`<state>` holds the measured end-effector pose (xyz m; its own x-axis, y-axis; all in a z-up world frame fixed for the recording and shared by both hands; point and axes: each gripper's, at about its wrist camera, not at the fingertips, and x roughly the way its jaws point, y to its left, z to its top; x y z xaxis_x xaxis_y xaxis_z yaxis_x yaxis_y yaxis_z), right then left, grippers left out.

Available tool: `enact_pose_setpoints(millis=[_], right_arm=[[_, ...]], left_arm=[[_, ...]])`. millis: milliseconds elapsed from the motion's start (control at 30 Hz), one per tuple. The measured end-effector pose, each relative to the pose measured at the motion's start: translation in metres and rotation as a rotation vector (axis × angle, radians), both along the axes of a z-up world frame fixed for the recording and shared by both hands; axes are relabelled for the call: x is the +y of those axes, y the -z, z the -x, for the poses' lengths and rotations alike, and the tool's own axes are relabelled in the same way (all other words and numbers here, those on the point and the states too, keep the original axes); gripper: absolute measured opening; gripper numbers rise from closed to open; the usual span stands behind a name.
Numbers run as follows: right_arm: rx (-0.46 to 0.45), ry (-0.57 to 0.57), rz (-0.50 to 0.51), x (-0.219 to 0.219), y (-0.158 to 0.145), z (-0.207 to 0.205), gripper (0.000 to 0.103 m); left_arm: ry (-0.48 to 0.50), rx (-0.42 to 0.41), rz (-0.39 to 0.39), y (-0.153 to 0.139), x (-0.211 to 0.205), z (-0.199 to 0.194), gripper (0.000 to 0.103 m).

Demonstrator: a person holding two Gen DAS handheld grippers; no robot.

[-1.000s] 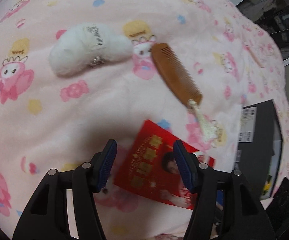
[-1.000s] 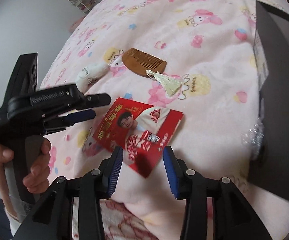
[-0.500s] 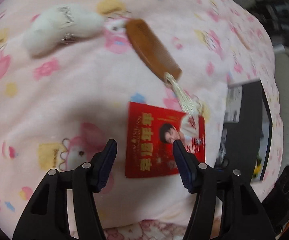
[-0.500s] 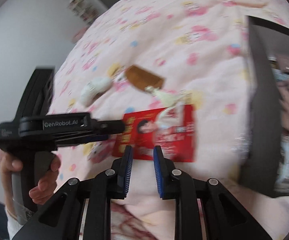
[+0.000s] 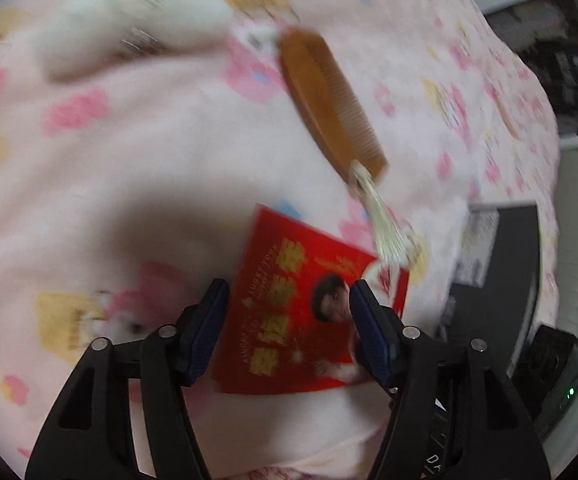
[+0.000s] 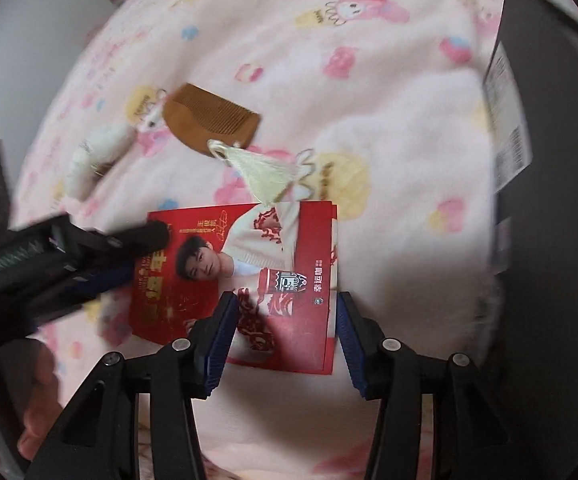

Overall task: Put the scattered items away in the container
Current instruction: 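Grasp the red card packet with the left gripper, then carry the red packet over the box and lower it inside with the left gripper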

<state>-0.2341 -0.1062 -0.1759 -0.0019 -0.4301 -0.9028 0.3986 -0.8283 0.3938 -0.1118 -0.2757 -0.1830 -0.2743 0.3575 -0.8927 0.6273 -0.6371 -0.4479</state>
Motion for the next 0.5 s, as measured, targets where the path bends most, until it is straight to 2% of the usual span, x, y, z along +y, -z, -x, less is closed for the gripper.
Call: enact_pose_setpoints(millis=[100,167,267,400,500], right_arm=[[0.032,-0.002,0.036,0.007,-0.009,-0.005,0.044],[0.072,-0.021,0.039,0.011,-0.024,-0.014,0.044],[0.160,-0.043,0.067,0.028,-0.058,-0.027,0.043],[0.208,-0.033,0.146,0.062,-0.100,-0.037,0.043],[0.244,-0.015,0.184,0.094,-0.128,-0.040,0.043]], left_arm=[[0.046,0.012,0.046,-0.007,0.007,0.002,0.068],[0.057,0.049,0.079,-0.021,0.013,-0.003,0.068],[0.084,0.144,0.081,-0.049,0.025,-0.017,0.066],[0.126,0.245,0.079,-0.091,0.055,-0.034,0.066],[0.166,0.322,0.092,-0.127,0.086,-0.031,0.066]])
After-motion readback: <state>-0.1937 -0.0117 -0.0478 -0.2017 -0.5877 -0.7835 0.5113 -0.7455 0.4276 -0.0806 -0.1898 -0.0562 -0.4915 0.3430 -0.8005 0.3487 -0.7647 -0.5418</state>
